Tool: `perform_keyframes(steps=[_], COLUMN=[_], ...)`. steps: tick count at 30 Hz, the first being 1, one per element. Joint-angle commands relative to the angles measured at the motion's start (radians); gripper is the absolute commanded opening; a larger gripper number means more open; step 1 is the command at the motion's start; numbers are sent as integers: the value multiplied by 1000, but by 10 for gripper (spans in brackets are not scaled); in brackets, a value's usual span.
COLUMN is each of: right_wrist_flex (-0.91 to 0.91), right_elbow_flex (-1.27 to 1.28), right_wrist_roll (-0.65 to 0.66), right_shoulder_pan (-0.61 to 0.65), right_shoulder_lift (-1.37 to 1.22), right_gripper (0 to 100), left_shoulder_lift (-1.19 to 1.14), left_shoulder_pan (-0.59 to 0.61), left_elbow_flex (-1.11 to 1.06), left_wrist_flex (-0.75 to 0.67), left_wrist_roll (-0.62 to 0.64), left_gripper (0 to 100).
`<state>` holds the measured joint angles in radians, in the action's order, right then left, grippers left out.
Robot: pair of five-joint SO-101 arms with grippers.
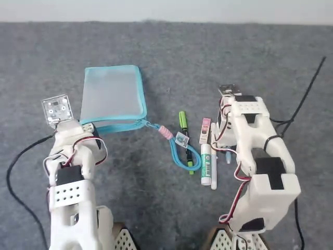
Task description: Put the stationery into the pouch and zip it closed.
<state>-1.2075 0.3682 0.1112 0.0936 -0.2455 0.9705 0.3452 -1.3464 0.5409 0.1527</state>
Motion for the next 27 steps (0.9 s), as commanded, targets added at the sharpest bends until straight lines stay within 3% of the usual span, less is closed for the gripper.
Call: perform_keyframes(steps=[1, 6, 12, 19, 22, 27], right_wrist_flex=[4, -59, -191, -381, -446, -573], right_elbow_flex=[0, -2, 0, -2, -2, 6], right_wrist_roll=[-3, 68, 153, 235, 287, 402], right_shoulder_pan=[10, -19, -84, -56, 19, 262], right_shoulder_lift=[56, 131, 394, 743, 881, 998], right_gripper=[9, 7, 6, 6, 6, 6], left_shoulder_lift=[2, 5, -2, -2, -2, -2], left_shoulder_pan=[-40, -144, -269, -295, -307, -316], left_elbow_flex=[71, 41, 21, -16, -18, -19], left_wrist_flex=[5, 5, -12, -97, -98, -98], left_wrist_roll=[15, 14, 17, 21, 21, 21], left_gripper=[12, 12, 12, 12, 12, 12])
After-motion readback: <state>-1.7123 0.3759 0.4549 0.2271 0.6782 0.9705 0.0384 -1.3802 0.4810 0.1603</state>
